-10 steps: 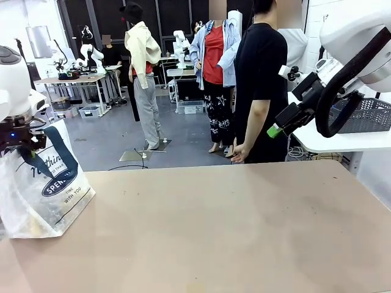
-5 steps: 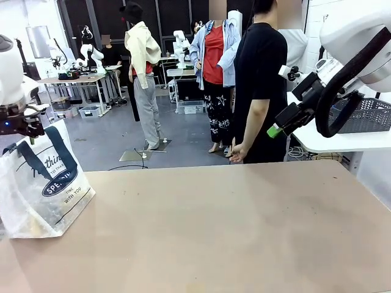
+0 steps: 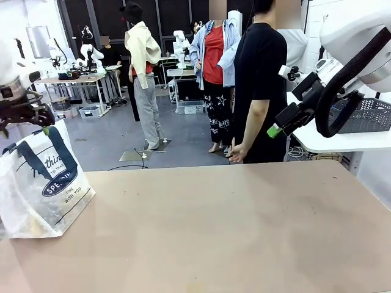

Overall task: Transfer purchased items from the store into the shopping bag.
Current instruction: Move the Reusable shopping bag to the right side of the table.

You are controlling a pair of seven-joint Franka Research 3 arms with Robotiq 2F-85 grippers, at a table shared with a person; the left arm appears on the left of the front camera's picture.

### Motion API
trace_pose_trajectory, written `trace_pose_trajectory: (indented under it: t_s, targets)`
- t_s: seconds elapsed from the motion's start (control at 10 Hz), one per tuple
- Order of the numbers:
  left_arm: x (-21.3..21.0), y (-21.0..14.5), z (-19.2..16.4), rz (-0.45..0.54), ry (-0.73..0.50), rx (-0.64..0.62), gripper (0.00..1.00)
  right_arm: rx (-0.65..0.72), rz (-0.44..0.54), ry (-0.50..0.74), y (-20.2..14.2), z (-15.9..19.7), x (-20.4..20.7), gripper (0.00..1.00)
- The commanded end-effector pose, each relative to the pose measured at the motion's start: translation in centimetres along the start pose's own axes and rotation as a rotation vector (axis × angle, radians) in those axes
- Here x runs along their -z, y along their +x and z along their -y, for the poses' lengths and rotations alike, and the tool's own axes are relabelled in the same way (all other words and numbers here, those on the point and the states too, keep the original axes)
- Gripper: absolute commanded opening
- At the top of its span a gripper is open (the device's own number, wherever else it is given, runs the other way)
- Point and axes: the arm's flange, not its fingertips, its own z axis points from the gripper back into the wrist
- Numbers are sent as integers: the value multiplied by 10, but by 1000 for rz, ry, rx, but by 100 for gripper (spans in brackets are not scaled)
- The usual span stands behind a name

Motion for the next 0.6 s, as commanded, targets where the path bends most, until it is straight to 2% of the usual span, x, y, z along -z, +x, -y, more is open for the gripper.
trace_pose_trajectory:
  t_s: [0.0, 0.1, 0.2, 0.4, 0.5]
  targets:
    - [-2, 18, -5, -104, -91, 158, 100, 11, -19, -12, 2, -1, 0, 100]
    - [-2, 24, -4, -119, -126, 219, 100, 11, -19, -12, 2, -1, 0, 100]
    - [-2, 27, 2, -125, -210, 317, 100, 11, -19, -12, 2, -1, 0, 100]
    - [-4, 23, 16, -133, -406, 552, 100, 11, -19, -12, 2, -1, 0, 100]
    - [-3, 23, 24, -155, -525, 614, 100, 11, -19, -12, 2, -1, 0, 100]
